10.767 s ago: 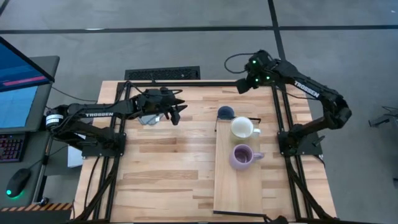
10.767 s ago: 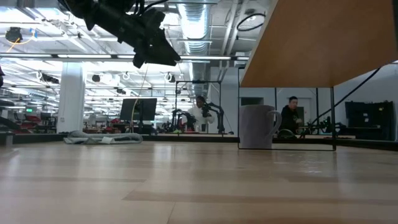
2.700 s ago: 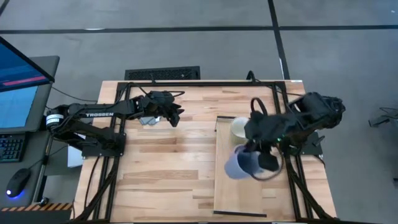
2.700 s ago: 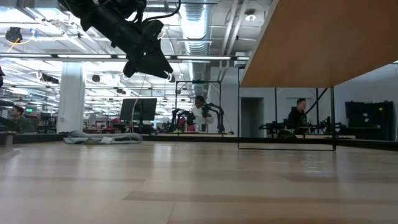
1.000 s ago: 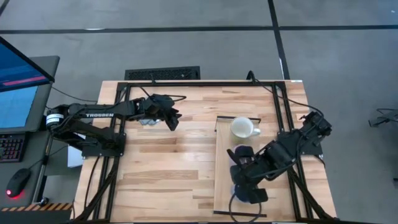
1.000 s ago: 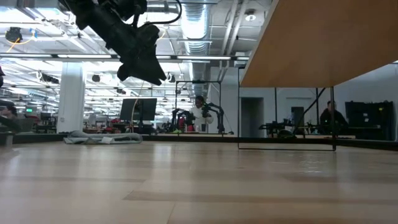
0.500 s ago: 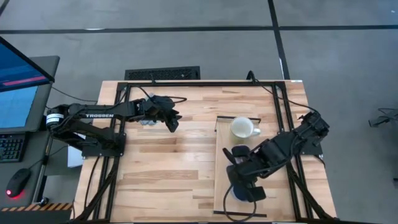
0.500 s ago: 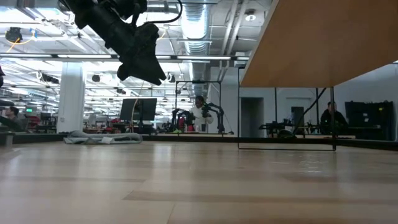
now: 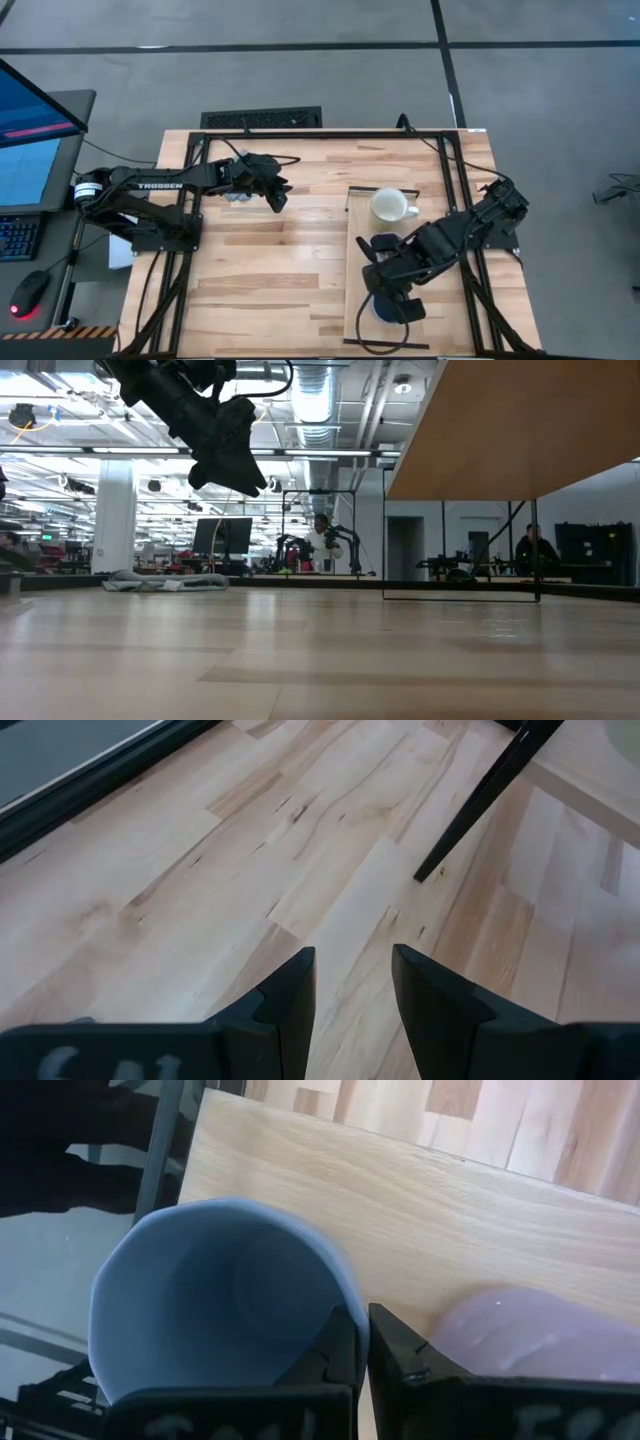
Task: Stack small to large cups/mugs on shelf
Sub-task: Put the blue mug on the shelf
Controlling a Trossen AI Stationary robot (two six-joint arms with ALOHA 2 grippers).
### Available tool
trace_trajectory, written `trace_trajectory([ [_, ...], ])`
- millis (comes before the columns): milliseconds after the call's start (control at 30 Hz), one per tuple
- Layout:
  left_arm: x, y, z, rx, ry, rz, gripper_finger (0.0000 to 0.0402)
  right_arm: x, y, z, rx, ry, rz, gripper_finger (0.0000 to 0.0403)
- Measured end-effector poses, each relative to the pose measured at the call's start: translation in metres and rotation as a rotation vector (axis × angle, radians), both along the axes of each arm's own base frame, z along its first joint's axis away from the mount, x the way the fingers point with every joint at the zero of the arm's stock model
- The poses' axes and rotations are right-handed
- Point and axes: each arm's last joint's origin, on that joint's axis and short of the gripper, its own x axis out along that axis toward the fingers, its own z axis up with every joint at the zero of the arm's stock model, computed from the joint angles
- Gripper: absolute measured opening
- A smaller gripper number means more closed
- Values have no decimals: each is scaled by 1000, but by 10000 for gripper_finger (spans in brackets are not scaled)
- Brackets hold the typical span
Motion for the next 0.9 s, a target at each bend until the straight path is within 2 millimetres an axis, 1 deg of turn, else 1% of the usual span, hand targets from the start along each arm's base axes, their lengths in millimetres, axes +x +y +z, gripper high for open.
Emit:
trace_trajectory([
  [167,0,0,0,0,0,0,125,3,3,-13,27,14,-10,19],
  [467,-1,-2,-1,-7,15,-3,125,2,2,-13,29,20,-32,19],
  [900,2,-11,-1,-9,15,-42,125,-3,5,-13,21,47,-32,19],
])
